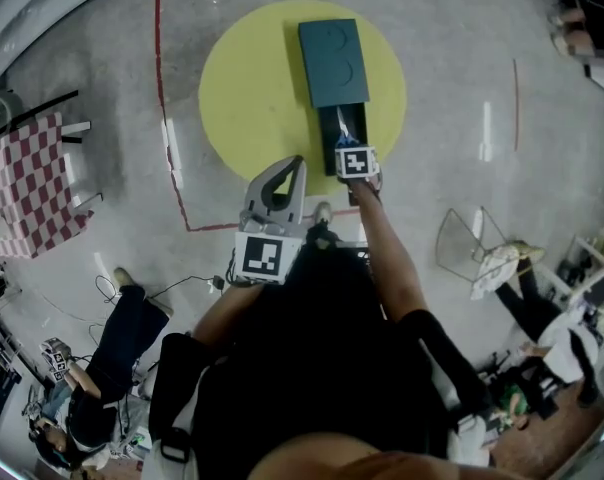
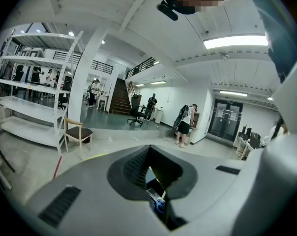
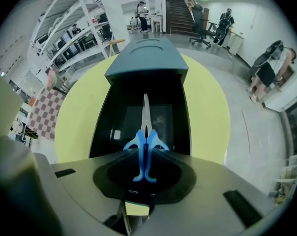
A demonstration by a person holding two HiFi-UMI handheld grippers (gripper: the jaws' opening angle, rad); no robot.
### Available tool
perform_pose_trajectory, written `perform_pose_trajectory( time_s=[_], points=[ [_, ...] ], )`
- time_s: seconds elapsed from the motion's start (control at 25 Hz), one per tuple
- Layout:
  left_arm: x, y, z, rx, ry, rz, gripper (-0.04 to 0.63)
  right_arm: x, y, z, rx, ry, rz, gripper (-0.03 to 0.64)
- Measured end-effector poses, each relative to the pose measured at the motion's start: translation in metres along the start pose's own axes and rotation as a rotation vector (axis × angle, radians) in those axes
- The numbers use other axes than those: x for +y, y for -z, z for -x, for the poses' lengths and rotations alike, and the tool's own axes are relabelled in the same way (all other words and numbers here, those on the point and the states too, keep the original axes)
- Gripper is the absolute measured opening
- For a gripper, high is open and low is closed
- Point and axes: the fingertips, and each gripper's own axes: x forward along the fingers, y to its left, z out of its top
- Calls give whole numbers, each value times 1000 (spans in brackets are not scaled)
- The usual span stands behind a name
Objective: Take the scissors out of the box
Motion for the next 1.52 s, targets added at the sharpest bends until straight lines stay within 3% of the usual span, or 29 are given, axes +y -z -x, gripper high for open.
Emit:
perform_pose_trajectory(
  time_s=[0.04, 0.16, 0.24, 0.68, 1.0, 1.16, 1.24, 1.36, 1.52],
  points=[
    [1, -1, 1, -2, 3, -2, -8, -3, 2, 2, 10, 14, -6, 84],
    [4, -5, 2, -4, 14, -7, -8, 28, -7, 1, -47, -135, -58, 83],
    [6, -8, 2, -7, 22, -8, -8, 34, -8, 3, -60, -160, -79, 83],
    [17, -15, 5, -24, 67, -10, -8, 24, -16, 29, -115, -73, -110, 81],
    [2, -18, 9, -41, 53, -28, -8, 26, -11, 53, -156, -109, -94, 81],
    [-4, -24, 10, -53, 15, -30, -6, 6, 8, 70, -95, -40, -71, 81],
    [-8, -28, 11, -64, -4, -22, -8, 12, -1, 75, -161, -94, -55, 81],
    [-12, -32, 13, -73, -25, -51, -8, 1, -16, 92, -262, -73, 1, 81],
    [-17, -38, 15, -81, -47, -87, -8, 7, -27, 126, -348, -121, 10, 81]
  ],
)
